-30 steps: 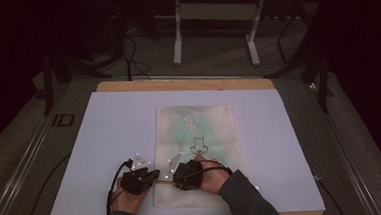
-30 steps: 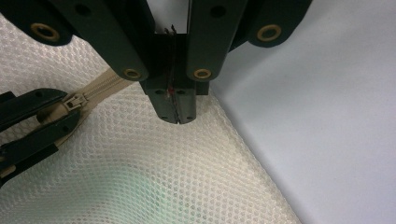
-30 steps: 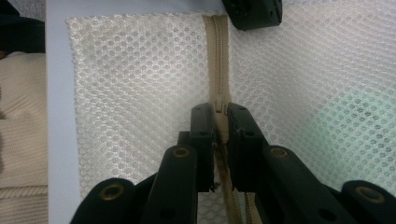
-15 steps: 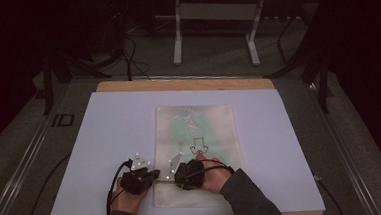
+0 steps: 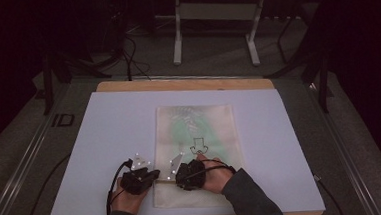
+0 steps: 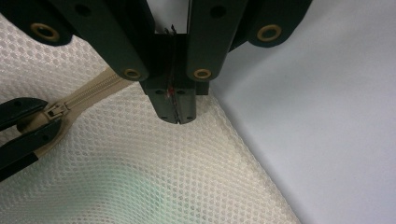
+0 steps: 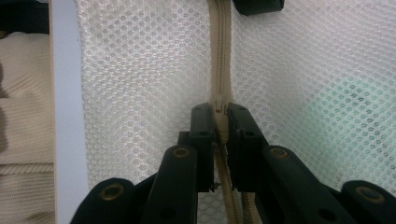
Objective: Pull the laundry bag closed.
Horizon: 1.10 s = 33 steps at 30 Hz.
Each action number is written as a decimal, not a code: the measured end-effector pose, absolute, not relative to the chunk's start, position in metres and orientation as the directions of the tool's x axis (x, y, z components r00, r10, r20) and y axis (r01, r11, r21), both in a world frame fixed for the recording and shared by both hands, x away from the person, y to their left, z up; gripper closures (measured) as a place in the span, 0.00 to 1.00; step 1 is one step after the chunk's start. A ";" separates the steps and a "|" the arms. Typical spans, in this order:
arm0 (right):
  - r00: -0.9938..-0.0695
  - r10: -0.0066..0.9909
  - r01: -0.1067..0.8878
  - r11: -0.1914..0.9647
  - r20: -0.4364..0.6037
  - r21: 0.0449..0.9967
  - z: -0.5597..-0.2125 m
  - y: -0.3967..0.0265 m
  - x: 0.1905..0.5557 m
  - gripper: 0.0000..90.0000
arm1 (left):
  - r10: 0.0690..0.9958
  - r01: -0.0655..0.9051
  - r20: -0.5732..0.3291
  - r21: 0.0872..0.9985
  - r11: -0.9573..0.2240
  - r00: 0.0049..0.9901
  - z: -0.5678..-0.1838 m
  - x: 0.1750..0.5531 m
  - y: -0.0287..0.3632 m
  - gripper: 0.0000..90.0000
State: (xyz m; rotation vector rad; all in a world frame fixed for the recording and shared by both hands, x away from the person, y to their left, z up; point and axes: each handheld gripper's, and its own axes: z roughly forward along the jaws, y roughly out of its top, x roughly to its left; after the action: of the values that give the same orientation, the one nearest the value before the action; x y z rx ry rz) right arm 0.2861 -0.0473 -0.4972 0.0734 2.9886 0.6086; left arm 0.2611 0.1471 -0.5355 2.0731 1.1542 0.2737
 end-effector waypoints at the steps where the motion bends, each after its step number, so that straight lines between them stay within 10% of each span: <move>1: -0.995 0.065 0.028 0.920 -0.080 0.391 -0.497 -0.047 0.286 0.91 | 0.804 0.647 -0.159 0.690 -0.325 0.573 -0.536 0.261 0.147 0.99; 33: -0.995 0.064 0.032 0.923 -0.072 0.384 -0.491 -0.061 0.287 0.91 | 0.805 0.647 -0.157 0.690 -0.325 0.572 -0.535 0.261 0.147 0.99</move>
State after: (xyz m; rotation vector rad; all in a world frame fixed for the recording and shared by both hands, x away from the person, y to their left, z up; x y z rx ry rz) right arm 0.2867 -0.0613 -0.4911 0.0752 2.9980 0.5969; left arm 0.2608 0.1469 -0.5355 2.0725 1.1562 0.2758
